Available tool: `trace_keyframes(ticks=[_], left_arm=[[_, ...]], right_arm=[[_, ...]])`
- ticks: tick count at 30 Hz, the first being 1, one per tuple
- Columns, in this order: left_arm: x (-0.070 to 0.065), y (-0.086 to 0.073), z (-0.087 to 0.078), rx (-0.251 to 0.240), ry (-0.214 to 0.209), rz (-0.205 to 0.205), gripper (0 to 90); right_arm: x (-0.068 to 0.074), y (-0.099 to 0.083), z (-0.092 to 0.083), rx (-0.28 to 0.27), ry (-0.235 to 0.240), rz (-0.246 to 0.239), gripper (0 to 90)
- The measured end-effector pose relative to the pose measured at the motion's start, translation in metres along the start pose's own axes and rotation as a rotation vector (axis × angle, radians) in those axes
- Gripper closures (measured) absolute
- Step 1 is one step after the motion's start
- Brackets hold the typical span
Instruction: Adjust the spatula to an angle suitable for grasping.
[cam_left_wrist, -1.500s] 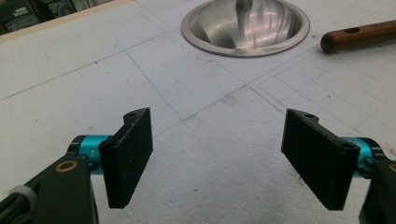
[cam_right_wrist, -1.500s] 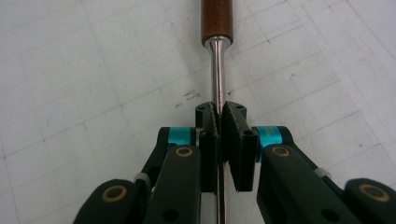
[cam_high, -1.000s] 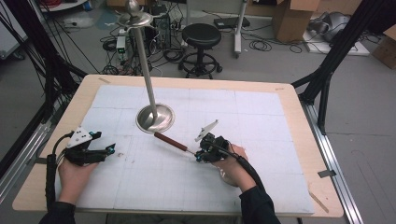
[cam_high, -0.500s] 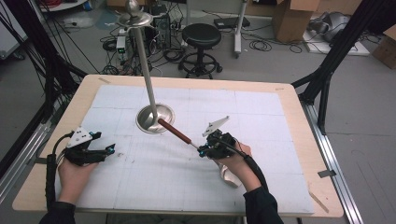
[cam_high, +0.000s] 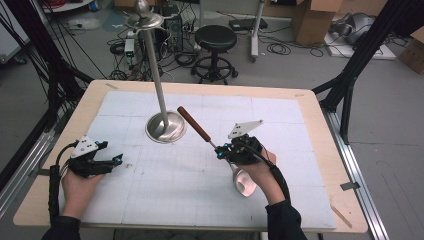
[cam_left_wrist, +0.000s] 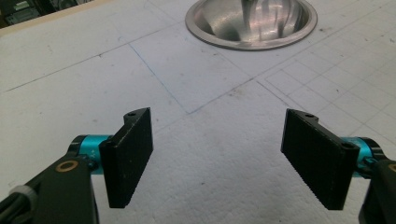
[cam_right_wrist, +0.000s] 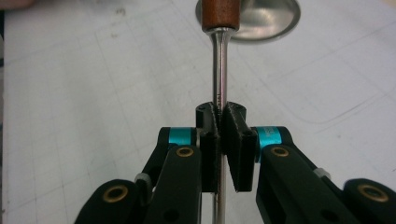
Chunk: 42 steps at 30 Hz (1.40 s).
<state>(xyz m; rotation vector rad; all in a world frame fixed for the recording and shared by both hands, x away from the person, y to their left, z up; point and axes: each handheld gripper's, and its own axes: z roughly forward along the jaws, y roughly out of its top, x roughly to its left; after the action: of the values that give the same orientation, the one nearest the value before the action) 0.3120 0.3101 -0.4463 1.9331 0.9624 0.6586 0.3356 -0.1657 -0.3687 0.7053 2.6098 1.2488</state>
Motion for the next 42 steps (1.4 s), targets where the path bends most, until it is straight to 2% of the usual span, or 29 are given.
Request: trace_keyframes(ticks=[4, 11, 20, 35, 39, 42], left_arm=[[0.000, 0.000, 0.000, -0.001, 0.000, 0.001, 25.6], [0.000, 0.000, 0.000, -0.006, 0.002, -0.004, 25.6], [0.001, 0.000, -0.001, -0.009, 0.004, -0.006, 25.6], [0.001, 0.001, -0.004, -0.036, -0.001, -0.006, 25.6], [0.002, 0.002, -0.005, -0.054, -0.007, -0.018, 25.6], [0.002, 0.002, -0.006, -0.060, -0.007, -0.021, 25.6]], right_arm=[[0.000, 0.005, -0.009, -0.060, -0.015, -0.009, 84.8], [0.001, 0.019, -0.024, -0.126, -0.046, -0.034, 84.8], [0.003, 0.044, -0.039, -0.235, -0.093, -0.056, 84.8], [0.002, 0.075, -0.051, -0.368, -0.113, -0.052, 84.7], [0.003, 0.083, -0.053, -0.401, -0.117, -0.053, 84.7], [0.004, 0.088, -0.054, -0.404, -0.122, -0.058, 84.7]])
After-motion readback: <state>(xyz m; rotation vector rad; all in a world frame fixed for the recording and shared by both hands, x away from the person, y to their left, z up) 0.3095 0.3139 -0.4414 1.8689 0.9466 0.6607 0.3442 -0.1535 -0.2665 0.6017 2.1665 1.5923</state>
